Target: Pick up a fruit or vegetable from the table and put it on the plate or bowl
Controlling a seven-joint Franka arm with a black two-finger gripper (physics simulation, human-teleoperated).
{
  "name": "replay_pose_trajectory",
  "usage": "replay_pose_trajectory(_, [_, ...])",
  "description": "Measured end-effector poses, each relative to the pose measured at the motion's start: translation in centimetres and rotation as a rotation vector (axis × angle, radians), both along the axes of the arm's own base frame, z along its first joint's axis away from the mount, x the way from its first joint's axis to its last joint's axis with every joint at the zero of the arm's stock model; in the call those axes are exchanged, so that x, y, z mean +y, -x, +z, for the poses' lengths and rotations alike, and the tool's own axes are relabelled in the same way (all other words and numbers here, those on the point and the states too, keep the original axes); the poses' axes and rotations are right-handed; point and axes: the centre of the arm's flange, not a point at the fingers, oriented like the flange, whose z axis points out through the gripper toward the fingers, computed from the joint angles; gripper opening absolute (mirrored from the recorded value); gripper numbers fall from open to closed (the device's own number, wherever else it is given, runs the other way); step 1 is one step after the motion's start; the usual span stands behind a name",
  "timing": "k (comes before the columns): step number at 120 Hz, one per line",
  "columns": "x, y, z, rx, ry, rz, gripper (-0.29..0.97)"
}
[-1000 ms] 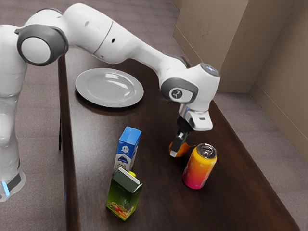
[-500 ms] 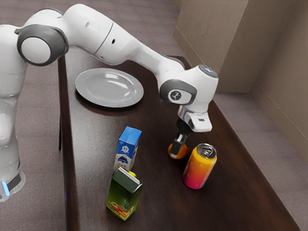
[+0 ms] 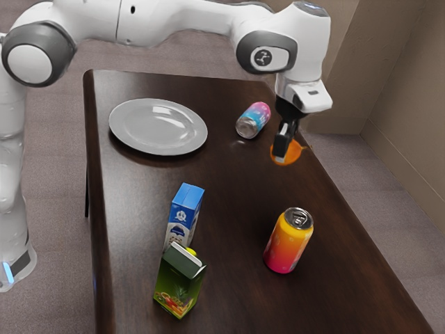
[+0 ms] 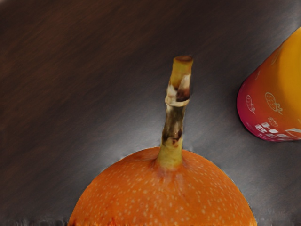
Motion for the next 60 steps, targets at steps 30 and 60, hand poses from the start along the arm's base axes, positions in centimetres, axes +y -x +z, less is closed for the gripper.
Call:
replay_pose_trajectory(30, [14.9,1.3,1.3,0.075,-0.052,0.242,0.24])
replay_pose_trajectory(60, [33.6,6.1,0.8,0.126,-0.066,0.534,0.24])
